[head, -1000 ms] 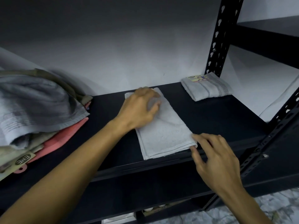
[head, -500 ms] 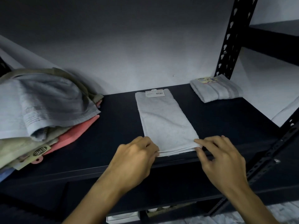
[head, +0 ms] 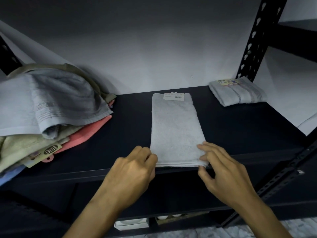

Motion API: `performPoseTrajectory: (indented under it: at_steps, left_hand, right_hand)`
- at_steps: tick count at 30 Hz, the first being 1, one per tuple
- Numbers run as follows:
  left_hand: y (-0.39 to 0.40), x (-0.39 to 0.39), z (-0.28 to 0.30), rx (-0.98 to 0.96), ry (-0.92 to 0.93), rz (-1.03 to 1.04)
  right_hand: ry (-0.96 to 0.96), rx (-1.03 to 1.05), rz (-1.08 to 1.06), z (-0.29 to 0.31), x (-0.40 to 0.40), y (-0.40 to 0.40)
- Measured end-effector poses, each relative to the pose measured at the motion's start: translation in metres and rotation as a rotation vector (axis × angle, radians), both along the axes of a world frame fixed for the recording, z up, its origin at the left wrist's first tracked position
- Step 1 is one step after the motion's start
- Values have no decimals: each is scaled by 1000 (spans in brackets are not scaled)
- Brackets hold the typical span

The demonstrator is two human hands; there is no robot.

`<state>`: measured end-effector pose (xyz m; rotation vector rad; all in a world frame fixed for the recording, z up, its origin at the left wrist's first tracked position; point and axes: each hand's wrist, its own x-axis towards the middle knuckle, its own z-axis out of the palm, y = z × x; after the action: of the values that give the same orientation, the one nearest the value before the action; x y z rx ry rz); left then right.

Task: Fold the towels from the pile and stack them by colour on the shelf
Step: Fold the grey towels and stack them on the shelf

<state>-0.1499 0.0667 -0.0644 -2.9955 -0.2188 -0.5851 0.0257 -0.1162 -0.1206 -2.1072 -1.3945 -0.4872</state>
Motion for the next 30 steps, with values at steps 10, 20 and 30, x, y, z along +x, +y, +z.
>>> performPoseTrajectory:
  at_steps: [10,20,30]
  left_hand:
    - [16,0,-13,23,32,-88]
    - [17,3,-49,-94,-122,-187]
    - [16,16,-18,-544,-319,-79]
  right_hand:
    - [-162,-257,90,10,16,-1]
    - [-201,-157,182,-5,28,1]
    - [404,-1,229,40,30,6]
